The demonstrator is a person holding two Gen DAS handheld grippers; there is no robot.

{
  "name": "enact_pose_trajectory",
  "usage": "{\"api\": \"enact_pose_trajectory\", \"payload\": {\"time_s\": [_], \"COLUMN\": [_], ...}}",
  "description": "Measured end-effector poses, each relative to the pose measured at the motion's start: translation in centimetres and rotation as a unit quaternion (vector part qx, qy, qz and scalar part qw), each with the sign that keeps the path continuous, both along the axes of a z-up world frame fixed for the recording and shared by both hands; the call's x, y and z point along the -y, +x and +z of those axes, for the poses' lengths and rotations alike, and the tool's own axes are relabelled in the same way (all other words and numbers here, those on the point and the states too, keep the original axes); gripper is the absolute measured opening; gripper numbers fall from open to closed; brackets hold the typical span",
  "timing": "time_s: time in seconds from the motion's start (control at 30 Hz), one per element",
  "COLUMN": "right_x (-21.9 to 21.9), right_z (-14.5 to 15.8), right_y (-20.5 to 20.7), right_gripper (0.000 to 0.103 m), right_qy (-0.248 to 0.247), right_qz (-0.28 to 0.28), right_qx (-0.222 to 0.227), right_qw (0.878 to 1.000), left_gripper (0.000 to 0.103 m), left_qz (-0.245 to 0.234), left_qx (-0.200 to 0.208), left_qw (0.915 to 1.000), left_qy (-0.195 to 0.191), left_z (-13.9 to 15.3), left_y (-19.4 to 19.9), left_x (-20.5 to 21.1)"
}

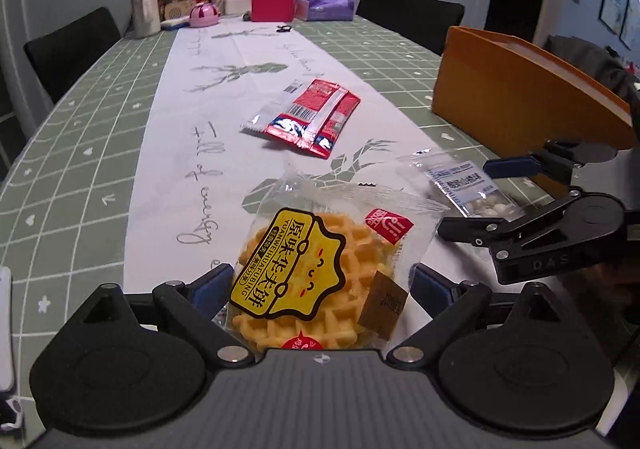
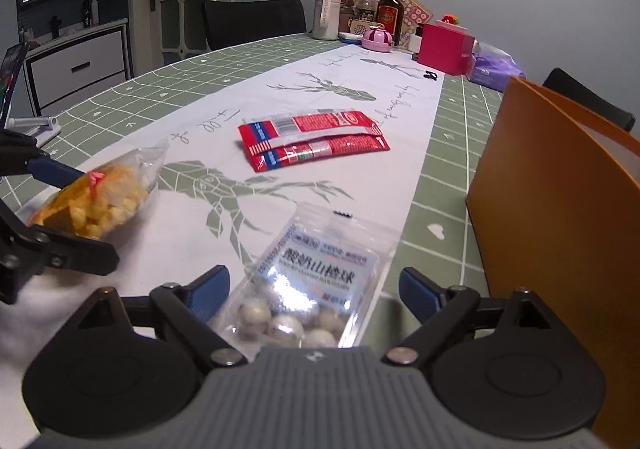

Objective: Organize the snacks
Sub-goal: 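Lift waffle bag with left tool while right tool lifts hawthorn pack toward orange box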

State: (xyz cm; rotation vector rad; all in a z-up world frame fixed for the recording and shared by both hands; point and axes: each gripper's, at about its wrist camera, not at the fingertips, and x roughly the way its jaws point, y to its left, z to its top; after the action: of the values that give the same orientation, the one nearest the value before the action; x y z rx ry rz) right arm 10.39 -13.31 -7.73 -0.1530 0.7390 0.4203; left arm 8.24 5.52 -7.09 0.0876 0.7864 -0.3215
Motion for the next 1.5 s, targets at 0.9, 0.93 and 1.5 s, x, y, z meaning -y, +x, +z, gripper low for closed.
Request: {"api": "enact_pose_trajectory", "payload": {"time_s": [0.9,0.93,1.5], "right_x": [-1.1,-1.1,-0.4], "right_z": [-0.1,-0.1,1.0], "right_y": [-0.7,-0.7,-1.4], "right_gripper": [0.074,0.073,0.06], "right_qy": [0.014,0.015,0.026], "right_qz": [-0.102,-0.102,-0.091], "right_qx": [0.001,0.001,0.003], "right_qw": [0.995,0.995,0.995], "left_gripper": [0.103,0.103,0.089], "left_qz": [-0.039,-0.039,-0.019], "left_qx": [-0.007,-0.007,0.009], "left_qw": [0.9992,0.9992,0.9996], "left_qy": [0.001,0.002,-0.017], "left_z": [-1.7,-1.7,-0.3], "left_y": [1.2,1.2,0.7], "left_x": [-0.4,-0.4,-0.8]}}
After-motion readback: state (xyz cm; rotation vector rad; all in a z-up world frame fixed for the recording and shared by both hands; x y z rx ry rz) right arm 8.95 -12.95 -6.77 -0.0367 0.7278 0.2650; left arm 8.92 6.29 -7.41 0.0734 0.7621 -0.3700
